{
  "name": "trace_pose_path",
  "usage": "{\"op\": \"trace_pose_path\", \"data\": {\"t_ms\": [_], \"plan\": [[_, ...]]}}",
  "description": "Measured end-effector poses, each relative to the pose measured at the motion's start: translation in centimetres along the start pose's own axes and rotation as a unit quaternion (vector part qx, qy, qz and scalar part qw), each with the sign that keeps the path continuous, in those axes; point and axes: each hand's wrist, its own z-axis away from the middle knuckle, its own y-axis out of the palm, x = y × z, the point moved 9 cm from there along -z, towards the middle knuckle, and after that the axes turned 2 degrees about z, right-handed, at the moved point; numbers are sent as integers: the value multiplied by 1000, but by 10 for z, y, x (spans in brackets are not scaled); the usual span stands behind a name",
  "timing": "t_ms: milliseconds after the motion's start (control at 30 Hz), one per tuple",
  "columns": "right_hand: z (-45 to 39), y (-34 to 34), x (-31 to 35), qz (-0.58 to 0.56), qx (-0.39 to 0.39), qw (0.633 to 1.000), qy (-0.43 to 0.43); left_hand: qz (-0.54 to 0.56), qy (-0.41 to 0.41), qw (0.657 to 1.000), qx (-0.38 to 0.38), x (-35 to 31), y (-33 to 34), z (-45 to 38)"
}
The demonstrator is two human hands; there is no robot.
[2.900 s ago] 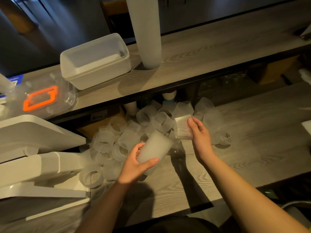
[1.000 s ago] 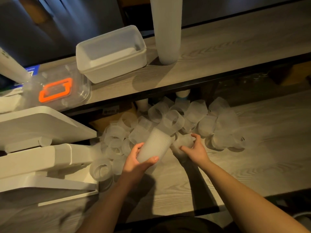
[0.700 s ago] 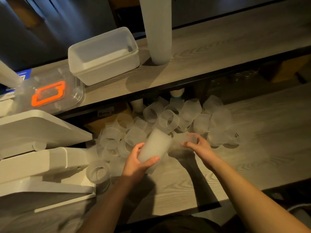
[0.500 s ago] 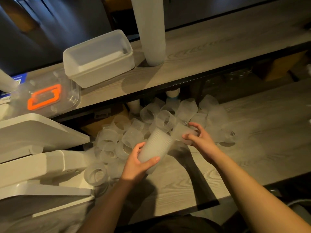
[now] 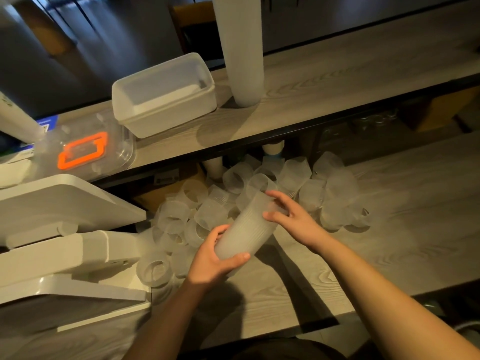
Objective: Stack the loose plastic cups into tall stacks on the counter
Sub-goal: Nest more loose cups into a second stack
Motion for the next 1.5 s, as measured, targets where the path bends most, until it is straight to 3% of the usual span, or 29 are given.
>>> {"op": "trace_pose_path", "data": {"t_ms": [200,333,400,500,600,733,1000,1200,1367,1500], "plan": [[7,40,6,1,23,1000,-13,-11,-23,1000,-10,8,-8,-1],[1,48,3,17,55,998,-13,-19,-69,996,48,23,1,2],[-6,42,7,-3,6,1000,-20,13,-77,996,32,22,1,2],[-19,9,5,-16,-139,990,-22,111,-90,990,-1,14,-1,1],[-34,-13,7,115,-187,974,-49,133,-90,987,-21,11,-10,0],[-61,-10,14,308,-157,936,-71,143,-105,984,-24,16,-19,0],[-85,7,16,473,-118,869,-81,160,-120,978,-61,22,-30,8],[-75,-1,14,448,-133,880,-84,156,-132,977,-66,26,-34,16],[-55,-15,11,332,-169,924,-87,148,-121,980,-60,23,-29,18],[-42,-19,10,323,-155,929,-94,141,-127,980,-64,24,-24,15]]}}
